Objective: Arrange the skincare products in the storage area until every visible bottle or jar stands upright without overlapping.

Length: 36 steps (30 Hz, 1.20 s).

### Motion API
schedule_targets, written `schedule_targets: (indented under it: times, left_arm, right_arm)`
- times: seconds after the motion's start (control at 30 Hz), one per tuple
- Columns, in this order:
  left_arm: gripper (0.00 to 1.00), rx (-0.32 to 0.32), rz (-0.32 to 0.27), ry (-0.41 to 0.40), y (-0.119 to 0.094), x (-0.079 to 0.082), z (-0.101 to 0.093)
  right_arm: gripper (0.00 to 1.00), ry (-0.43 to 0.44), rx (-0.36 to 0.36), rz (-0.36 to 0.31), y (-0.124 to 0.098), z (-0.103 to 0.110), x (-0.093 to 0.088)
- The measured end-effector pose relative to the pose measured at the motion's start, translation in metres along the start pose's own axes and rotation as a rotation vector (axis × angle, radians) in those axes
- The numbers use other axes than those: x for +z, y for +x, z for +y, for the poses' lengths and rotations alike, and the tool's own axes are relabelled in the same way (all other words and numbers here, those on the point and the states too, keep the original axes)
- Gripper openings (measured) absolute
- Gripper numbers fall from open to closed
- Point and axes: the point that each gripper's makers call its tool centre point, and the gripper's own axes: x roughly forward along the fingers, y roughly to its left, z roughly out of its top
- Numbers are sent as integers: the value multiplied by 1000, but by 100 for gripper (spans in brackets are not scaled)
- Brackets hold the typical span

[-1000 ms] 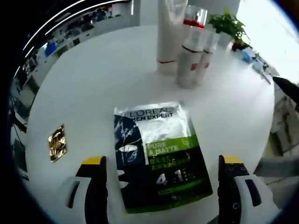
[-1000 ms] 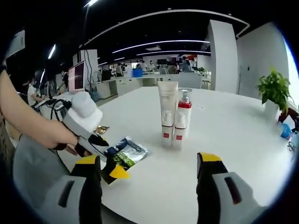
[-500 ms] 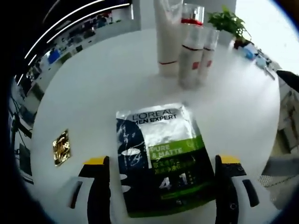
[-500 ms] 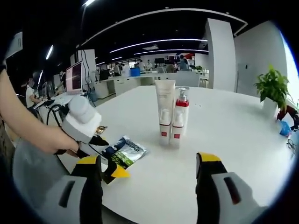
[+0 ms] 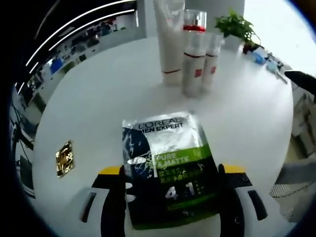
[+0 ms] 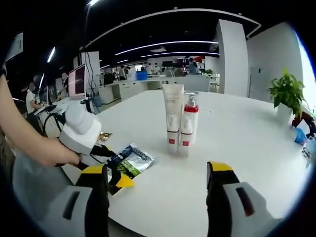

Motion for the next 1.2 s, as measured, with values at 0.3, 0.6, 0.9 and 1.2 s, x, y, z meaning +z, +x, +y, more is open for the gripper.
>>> schedule_targets:
  times: [0.3,0.6,0.9,1.2]
  left_arm:
    - [54,-14,-24,40,-1,3,-2]
    - [46,-31,-53,48,-1,4,-7]
    - [23,-47,-51,14,2,8,-3]
    - [9,-83,-49,-109,0,7,7]
  right_arm:
    - [81,2,-3,2,0,-1,0]
    - [81,-10,0,9,0,0,-2]
    - [81,-18,1,15,1,1,-3]
    - [80,-26,7,22,1,3,-4]
